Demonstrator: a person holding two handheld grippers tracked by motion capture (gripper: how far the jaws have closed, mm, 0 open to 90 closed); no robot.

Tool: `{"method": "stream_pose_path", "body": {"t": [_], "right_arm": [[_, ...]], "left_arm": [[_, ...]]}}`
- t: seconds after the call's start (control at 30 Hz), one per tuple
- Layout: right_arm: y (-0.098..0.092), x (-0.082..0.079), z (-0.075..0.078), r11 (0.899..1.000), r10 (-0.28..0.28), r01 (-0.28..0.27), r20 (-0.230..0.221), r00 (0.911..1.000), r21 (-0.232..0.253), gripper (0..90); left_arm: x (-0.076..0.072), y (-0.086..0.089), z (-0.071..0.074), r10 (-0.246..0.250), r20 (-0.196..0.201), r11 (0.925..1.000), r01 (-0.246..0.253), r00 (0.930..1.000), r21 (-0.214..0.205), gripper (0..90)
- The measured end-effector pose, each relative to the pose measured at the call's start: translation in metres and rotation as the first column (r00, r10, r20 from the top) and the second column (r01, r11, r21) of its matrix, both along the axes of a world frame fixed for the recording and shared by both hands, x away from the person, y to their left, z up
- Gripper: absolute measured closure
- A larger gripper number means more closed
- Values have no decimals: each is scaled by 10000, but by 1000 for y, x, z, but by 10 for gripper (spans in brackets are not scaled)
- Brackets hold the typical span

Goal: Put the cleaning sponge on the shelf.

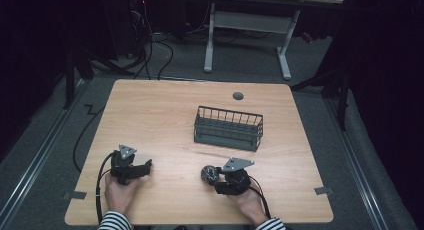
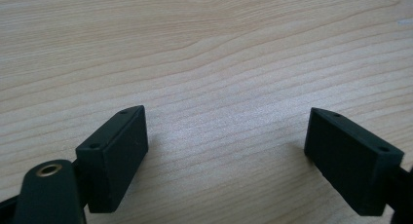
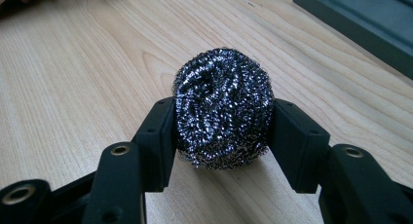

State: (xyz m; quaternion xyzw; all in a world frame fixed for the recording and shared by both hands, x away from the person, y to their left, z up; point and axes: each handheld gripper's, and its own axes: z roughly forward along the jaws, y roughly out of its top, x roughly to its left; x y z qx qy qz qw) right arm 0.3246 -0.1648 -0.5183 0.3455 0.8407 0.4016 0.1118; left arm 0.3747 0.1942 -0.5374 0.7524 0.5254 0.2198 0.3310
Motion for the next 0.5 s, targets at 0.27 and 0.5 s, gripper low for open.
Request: {"method": "stream_pose_path", "body": {"t": [0.27, 0.5], "right_arm": [[-3, -2, 3, 10000, -2, 2, 62, 10000, 88, 469], [-8, -3, 7, 9997, -50, 47, 107, 9999, 238, 469]], "left_arm": [[0, 0, 0, -3, -1, 10000, 3, 10000, 1, 164], [0, 0, 0, -2, 0, 10000, 2, 10000, 0, 164]]}}
